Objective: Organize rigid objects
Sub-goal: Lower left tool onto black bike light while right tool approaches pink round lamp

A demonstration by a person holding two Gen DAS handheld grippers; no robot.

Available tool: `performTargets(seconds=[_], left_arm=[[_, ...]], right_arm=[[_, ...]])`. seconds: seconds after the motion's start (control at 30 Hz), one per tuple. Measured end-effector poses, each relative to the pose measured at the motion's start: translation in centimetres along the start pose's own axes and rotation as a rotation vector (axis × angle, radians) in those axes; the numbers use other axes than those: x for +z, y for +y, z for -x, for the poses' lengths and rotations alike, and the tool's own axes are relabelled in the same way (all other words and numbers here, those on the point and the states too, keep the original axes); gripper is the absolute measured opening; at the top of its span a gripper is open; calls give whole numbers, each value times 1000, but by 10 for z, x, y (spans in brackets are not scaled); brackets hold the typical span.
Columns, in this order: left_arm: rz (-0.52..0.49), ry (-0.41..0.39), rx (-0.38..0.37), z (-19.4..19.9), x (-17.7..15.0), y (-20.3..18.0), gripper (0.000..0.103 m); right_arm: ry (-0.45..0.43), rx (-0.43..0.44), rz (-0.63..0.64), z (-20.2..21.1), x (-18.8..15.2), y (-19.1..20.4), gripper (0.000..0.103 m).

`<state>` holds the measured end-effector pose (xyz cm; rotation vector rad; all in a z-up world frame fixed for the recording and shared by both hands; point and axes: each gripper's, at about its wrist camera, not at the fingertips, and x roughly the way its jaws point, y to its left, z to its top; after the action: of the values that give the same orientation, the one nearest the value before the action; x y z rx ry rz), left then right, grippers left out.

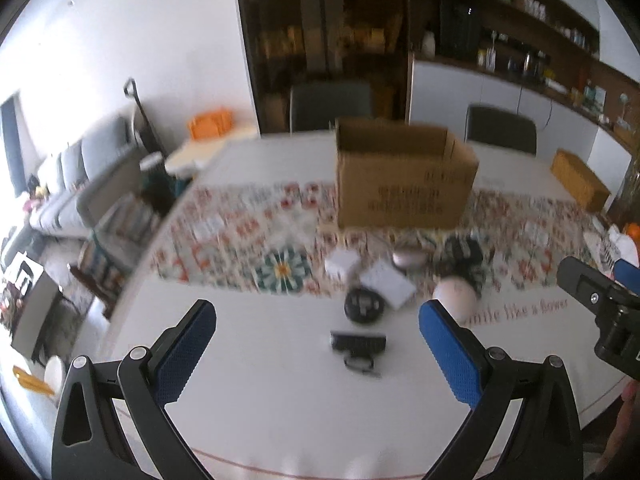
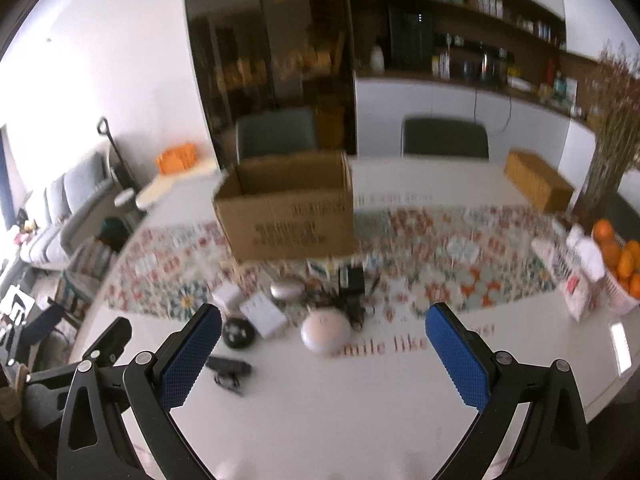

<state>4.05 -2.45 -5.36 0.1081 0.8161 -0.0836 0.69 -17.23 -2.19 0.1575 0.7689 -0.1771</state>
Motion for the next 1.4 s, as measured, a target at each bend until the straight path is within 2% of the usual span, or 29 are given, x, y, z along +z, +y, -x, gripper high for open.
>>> performTargets(seconds=[0.23, 0.4, 0.67, 0.87, 0.93, 1.03, 1.17, 1.23, 1.4], left_arm=[[0, 185, -39, -47, -22, -13, 103], [18, 252, -54, -71, -30, -15, 103], [-16, 279, -83, -104, -33, -23, 103], [-43, 322, -110, -135, -31, -23, 103], [-60, 356, -122, -147, -30, -24, 98], [-74, 382, -143, -163, -29, -23, 98], [-60, 438, -185, -181, -33, -21, 96], [-37, 465, -191, -188, -36, -18, 95], [-17, 492, -184, -197, -41, -20, 88]], right_arm=[[214, 27, 10, -54, -17, -11, 102], [330, 60, 5, -91, -24, -18, 102], [409, 103, 36, -131, -29, -16, 101], [439, 94, 14, -158, -29, -19, 100], [457, 80, 13, -170, -30, -16, 98], [487, 70, 4, -186, -33, -12, 95], [510, 58, -9, -209, -35, -7, 93], [527, 40, -12, -217, -36, -6, 91], [548, 56, 14, -230, -37, -1, 91]])
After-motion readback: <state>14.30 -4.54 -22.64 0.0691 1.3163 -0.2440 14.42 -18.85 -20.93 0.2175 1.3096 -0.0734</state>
